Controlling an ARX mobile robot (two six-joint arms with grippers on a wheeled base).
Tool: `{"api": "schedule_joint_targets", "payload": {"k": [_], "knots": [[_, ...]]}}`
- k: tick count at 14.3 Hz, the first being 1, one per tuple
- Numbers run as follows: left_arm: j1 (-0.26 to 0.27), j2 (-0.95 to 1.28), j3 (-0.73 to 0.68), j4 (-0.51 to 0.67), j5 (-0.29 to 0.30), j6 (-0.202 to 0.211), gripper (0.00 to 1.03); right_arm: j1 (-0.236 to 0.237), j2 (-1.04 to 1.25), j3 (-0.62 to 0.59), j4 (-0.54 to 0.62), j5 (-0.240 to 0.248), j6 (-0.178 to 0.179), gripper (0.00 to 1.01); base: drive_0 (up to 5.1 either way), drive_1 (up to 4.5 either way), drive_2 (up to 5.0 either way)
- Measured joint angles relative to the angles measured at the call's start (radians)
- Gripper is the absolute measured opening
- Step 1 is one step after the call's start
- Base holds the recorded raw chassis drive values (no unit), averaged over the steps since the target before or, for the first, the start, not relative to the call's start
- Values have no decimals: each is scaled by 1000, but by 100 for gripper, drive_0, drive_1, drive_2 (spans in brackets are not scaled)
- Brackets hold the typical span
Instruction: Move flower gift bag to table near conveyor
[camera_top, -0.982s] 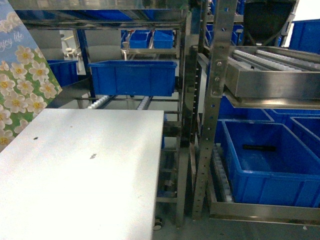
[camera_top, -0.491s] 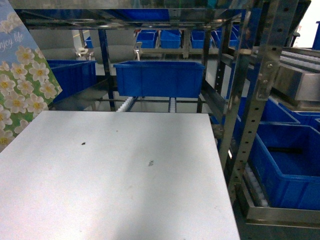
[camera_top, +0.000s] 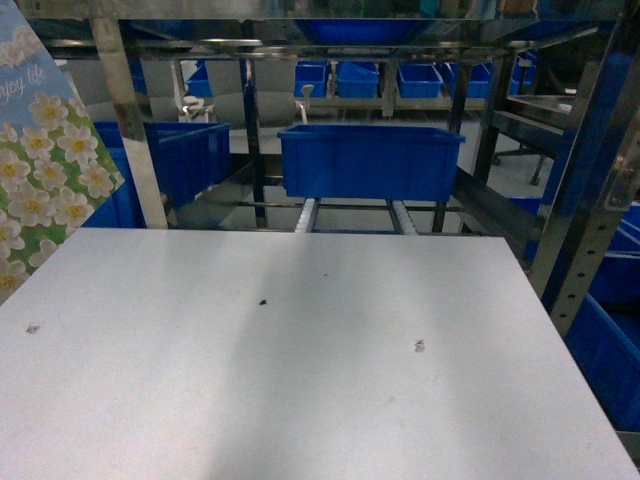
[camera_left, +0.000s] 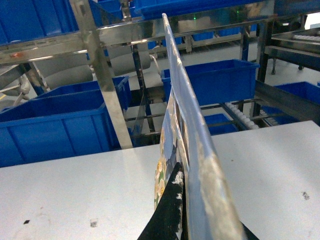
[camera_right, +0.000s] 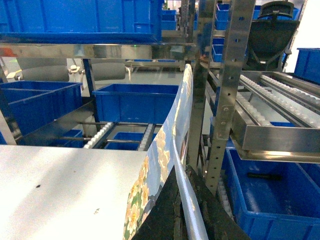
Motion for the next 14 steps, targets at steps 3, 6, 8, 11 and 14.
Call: {"api": "schedule_joint_targets", "payload": {"k": [3, 6, 8, 11, 14], "knots": [[0, 0, 0, 0, 0, 0, 2, 0, 0, 0, -1, 0, 0, 2, -475, 261, 261], [-1, 0, 0, 2, 0, 0, 2, 0, -1, 0, 2, 0, 0, 2, -498, 239, 239], [-1, 0, 0, -1, 0, 0, 2, 0, 0, 0, -1, 0, 0, 2, -506, 230, 230], [-1, -1, 0, 0, 0, 0, 2, 0, 0, 0, 1, 0, 0, 2, -501, 235, 235], [-1, 0, 0, -1, 0, 0, 2, 0, 0, 0, 3, 0, 0, 2, -495, 242, 242]]}}
